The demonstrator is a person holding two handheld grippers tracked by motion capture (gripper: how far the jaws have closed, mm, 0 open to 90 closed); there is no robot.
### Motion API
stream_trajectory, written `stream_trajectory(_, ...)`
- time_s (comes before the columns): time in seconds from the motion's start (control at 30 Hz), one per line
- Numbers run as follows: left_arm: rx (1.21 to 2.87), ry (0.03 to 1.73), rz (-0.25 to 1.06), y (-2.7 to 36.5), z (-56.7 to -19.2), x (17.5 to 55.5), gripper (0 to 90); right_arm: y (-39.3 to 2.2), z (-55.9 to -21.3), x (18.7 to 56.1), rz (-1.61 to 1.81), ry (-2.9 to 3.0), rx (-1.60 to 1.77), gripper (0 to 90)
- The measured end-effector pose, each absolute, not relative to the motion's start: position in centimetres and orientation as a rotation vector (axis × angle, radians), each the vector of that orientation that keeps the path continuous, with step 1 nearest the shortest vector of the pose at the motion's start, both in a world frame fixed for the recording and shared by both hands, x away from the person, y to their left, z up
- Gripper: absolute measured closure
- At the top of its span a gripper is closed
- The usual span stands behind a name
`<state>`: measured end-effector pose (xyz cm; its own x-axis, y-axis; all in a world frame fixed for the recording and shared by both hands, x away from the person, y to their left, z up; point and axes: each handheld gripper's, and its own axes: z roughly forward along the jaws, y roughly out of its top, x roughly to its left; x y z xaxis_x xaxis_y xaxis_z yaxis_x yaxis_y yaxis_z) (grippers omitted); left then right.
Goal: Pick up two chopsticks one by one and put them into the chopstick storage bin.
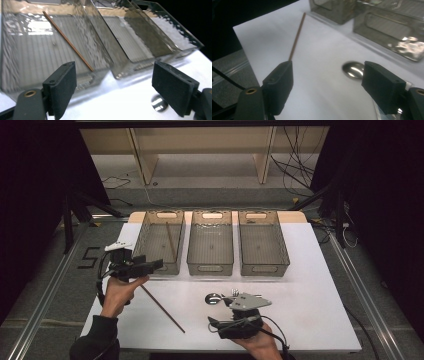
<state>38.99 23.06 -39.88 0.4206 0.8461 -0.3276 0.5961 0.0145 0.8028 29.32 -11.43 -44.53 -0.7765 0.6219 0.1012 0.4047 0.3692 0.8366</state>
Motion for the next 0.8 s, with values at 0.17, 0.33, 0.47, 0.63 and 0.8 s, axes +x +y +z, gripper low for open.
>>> stream_trajectory(0.17,1.701,1.259,0.330,23.3,-40.7,37.5,18.7,-7.6,-45.1,29.4,1.309,2.476,0.848,32.5)
stream_trajectory(0.33,1.674,1.255,0.357,23.9,-40.8,36.3,17.8,-4.5,-45.7,29.8,1.273,2.541,0.812,39.1)
stream_trajectory(0.47,1.649,1.249,0.368,24.3,-40.9,35.7,17.4,-2.4,-46.7,30.1,1.226,2.600,0.785,45.1)
stream_trajectory(0.63,1.635,1.251,0.363,24.7,-40.9,35.2,17.4,-0.7,-47.8,30.3,1.158,2.664,0.749,52.6)
stream_trajectory(0.8,1.628,1.265,0.356,24.8,-41.1,35.2,17.3,0.0,-48.2,30.5,1.144,2.679,0.749,58.9)
